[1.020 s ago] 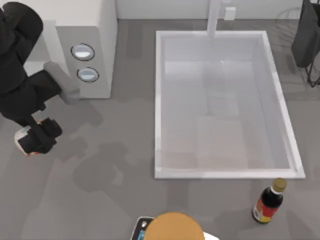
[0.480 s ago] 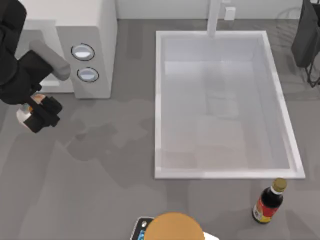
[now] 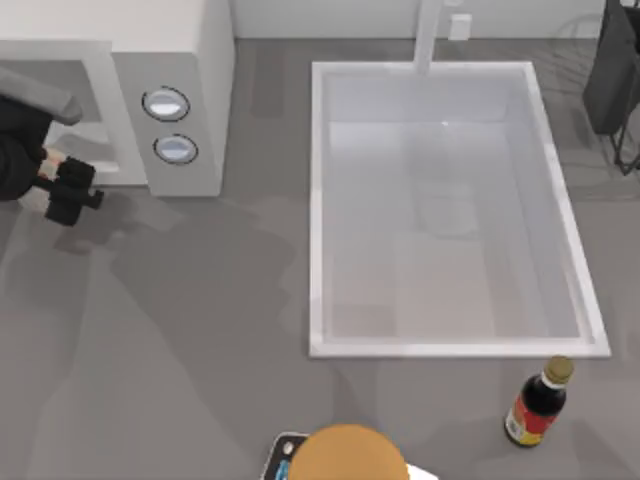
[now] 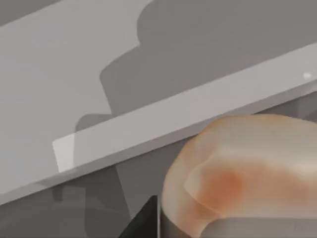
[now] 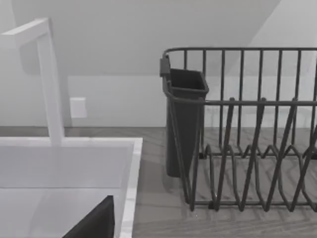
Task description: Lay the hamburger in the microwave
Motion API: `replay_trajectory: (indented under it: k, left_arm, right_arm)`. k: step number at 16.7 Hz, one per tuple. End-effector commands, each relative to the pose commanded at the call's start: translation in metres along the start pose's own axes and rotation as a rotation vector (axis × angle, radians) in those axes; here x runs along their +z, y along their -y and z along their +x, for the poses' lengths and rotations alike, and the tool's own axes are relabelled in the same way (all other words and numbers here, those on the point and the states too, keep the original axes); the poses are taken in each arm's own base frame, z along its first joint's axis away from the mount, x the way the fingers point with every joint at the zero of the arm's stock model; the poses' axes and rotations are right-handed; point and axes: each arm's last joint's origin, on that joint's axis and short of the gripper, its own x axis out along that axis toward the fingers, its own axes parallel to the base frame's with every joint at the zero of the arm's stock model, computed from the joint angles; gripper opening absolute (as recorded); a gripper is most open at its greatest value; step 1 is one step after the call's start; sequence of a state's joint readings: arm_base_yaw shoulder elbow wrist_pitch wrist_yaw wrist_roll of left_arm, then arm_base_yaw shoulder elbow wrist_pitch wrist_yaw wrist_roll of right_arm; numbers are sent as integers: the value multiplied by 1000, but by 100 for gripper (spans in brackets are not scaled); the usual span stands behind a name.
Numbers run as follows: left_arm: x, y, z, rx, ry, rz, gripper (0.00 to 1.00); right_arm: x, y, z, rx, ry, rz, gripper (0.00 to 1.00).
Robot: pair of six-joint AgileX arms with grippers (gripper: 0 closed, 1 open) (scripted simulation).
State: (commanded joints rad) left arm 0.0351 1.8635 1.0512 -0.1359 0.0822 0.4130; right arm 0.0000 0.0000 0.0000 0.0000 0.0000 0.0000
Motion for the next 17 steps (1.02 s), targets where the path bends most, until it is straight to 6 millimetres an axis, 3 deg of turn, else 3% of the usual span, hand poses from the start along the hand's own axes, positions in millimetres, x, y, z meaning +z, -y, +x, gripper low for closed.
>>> replay_trajectory:
  k: [4,9,17]
  left_arm:
    - [-22,-16,22,97,214,-144,0]
    - [-46,-23,33,150,451,-271,0]
    - [-53,-24,34,148,581,-332,0]
  right_arm:
    - [0,0,0,0,0,0,100]
    - [0,0,0,0,0,0,100]
    - [0,0,0,0,0,0,100]
